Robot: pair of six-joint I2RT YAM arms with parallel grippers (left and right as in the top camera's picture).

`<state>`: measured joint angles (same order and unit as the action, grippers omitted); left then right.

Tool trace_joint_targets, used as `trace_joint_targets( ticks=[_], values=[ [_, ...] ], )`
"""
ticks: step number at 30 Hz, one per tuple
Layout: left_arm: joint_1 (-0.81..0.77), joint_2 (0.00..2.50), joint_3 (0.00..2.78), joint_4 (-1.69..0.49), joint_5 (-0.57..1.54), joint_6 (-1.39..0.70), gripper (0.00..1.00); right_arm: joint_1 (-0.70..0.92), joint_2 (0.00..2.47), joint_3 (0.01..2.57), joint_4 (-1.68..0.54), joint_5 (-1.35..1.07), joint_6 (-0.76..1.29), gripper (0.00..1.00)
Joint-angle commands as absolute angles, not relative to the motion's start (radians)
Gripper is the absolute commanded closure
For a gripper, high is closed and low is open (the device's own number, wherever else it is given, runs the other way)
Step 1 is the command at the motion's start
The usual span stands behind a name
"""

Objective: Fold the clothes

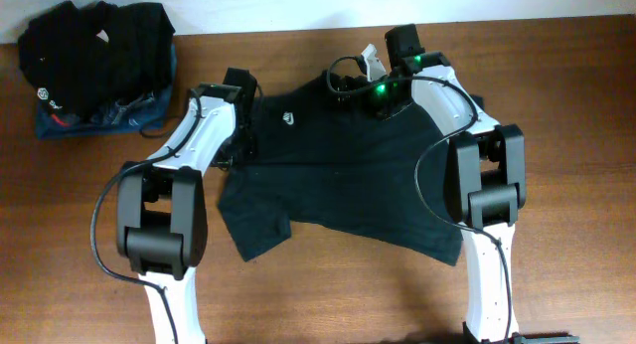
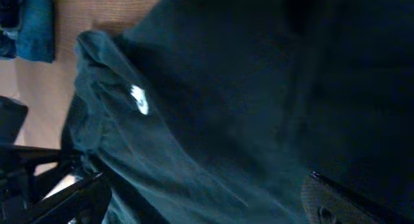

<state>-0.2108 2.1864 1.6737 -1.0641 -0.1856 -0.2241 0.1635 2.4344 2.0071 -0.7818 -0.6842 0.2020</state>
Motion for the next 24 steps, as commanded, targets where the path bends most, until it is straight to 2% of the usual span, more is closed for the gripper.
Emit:
trace_joint_targets(
  ticks=[1,2,4,5,6,17,24],
  values=[
    [-0.182,2.187,1.677,-1.077,-0.333,-0.21,0.96,0.166,2.441,2.027,-0.796,-0.607,0.187,0.01],
    [-0.179,2.187,1.677,-1.079,-0.347,-0.21,0.96,0.167,2.441,2.027,-0.799,-0.6,0.187,0.01],
    [-0.173,2.187,1.677,-1.088,-0.408,-0.21,0.78,0.171,2.441,2.027,-0.802,-0.589,0.187,0.01],
    [-0.174,2.187,1.677,-1.094,-0.444,-0.211,0.46,0.175,2.441,2.027,-0.802,-0.589,0.187,0.01],
    [-0.174,2.187,1.677,-1.103,-0.491,-0.211,0.01,0.179,2.442,2.027,-0.801,-0.589,0.187,0.01],
    [-0.173,2.18,1.699,-1.199,-0.56,-0.348,0.01,0.215,2.441,2.027,-0.783,-0.569,0.191,0.01],
    [-0.131,2.175,1.735,-1.207,-0.61,-0.399,0.01,0.223,2.441,2.027,-0.709,-0.731,0.244,0.01]
  ],
)
